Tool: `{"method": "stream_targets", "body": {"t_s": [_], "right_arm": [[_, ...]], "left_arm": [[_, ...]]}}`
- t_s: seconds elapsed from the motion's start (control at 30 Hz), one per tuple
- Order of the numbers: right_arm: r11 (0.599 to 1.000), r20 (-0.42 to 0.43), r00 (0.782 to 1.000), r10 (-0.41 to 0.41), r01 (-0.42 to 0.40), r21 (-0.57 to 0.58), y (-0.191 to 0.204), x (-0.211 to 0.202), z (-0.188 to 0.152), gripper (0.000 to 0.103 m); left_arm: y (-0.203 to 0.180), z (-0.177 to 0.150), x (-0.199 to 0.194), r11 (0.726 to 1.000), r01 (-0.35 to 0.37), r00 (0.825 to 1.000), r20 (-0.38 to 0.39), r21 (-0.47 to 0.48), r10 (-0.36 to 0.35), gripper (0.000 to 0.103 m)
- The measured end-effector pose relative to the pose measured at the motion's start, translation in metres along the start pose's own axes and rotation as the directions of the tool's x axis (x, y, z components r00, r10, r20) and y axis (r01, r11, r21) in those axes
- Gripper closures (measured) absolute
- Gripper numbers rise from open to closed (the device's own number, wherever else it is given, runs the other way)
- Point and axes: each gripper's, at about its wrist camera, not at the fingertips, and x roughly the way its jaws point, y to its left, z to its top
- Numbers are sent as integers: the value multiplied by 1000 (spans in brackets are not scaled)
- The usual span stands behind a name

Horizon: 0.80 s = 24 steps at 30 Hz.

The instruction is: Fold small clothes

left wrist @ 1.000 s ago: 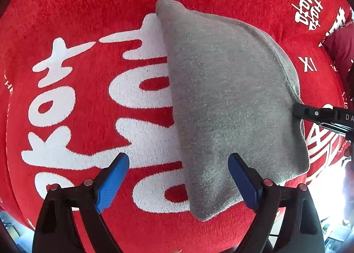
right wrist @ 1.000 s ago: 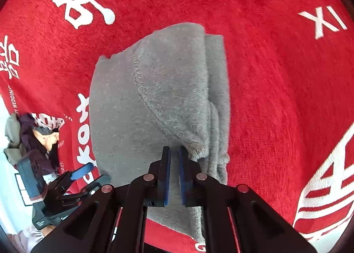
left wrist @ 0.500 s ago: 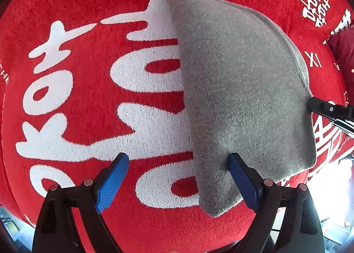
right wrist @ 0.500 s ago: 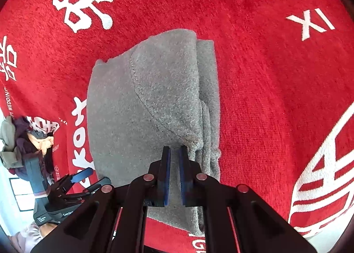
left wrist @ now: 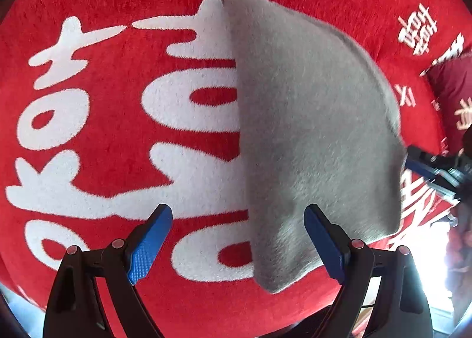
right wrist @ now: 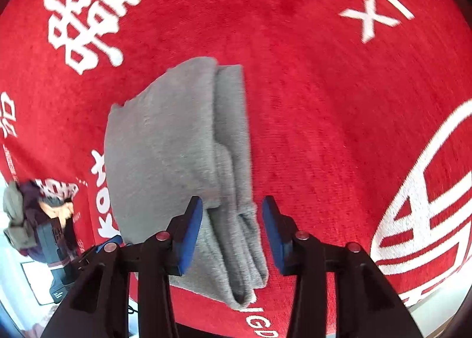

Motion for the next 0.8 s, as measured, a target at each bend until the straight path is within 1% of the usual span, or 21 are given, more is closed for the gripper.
{"method": "stream_targets", "body": {"t_s": [0.07,0.17,0.27,0.33,0.4,0.53,0.57,0.67,0.77,0.8], "right_arm": [[1000,-9,1000,24,-24,17,-6,2,2,53],[997,-26,997,75,-75,23,-11,6,10,44],[989,-43,988,148,-147,28,-15,14,24,42],[983,-56,981,185,-183,28,-17,21,34,39],[977,-68,974,214,-213,25,-19,28,44,35],[958,-110,952,286,-286,16,-22,45,61,35],[955,-122,947,296,-297,15,-22,49,65,35],[940,-151,929,337,-341,2,-23,59,70,35],[922,-175,908,381,-388,-4,-22,67,75,34],[917,-179,902,392,-399,-3,-21,68,77,32]], "left_arm": [[1,5,-3,999,47,999,10,-1,-47,11],[0,17,-4,992,123,992,18,1,-123,11],[0,28,3,981,193,981,-5,1,-193,11],[-4,32,9,974,225,974,-22,0,-225,11],[-8,32,15,971,237,971,-28,7,-237,11],[-13,35,22,965,260,965,-37,29,-259,11],[-14,35,24,966,256,966,-37,29,-255,11],[-14,38,29,966,259,965,-38,19,-258,11],[-9,40,30,961,278,960,-20,2,-278,11],[-9,41,31,961,278,960,-15,-2,-278,11]]}}
